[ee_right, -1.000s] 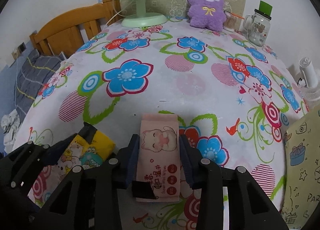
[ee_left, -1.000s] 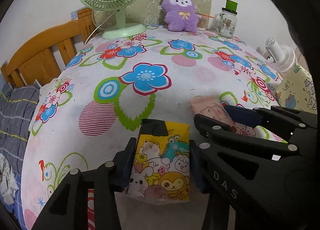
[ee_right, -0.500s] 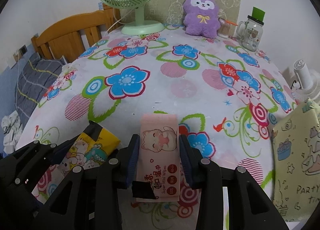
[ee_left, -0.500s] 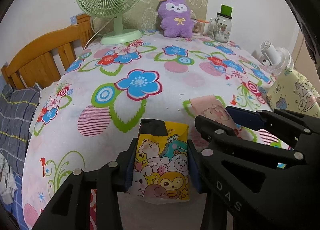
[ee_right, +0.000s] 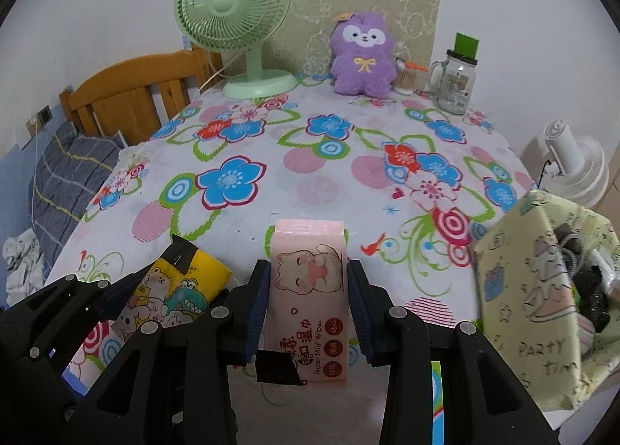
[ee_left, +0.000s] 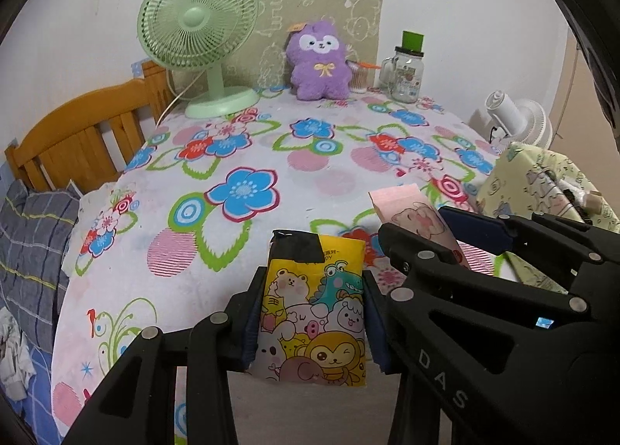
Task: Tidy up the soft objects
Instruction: 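Carry the yellow snack pack and pink packet with both tools into the box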
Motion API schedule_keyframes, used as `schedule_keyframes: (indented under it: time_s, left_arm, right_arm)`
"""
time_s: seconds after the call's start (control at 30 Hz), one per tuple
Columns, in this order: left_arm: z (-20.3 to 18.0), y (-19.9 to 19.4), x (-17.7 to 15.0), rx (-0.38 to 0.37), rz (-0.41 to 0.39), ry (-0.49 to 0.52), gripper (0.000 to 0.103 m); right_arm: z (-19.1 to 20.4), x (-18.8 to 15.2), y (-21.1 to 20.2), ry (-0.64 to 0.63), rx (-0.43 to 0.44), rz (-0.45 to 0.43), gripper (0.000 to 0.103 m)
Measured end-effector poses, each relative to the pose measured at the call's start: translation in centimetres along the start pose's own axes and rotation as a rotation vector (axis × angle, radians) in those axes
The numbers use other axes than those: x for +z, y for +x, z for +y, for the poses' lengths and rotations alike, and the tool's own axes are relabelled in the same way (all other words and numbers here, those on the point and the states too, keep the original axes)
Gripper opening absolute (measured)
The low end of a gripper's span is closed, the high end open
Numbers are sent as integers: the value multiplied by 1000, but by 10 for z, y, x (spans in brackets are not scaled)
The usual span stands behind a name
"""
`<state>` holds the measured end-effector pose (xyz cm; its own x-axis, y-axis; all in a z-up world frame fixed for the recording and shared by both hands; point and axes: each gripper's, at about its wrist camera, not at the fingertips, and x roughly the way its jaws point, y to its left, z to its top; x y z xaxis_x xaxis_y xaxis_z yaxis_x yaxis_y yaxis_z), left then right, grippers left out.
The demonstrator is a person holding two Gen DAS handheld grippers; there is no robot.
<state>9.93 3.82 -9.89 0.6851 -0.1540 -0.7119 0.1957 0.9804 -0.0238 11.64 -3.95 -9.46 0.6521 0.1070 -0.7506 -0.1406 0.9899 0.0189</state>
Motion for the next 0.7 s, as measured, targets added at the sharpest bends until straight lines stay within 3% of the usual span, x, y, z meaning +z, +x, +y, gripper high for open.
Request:
schedule_keyframes:
  time_s: [0.7]
  left_arm:
    - [-53,-61,17,14,-115,49,46]
  right_arm:
    - [-39,-1,-79,32,-24,-137,42]
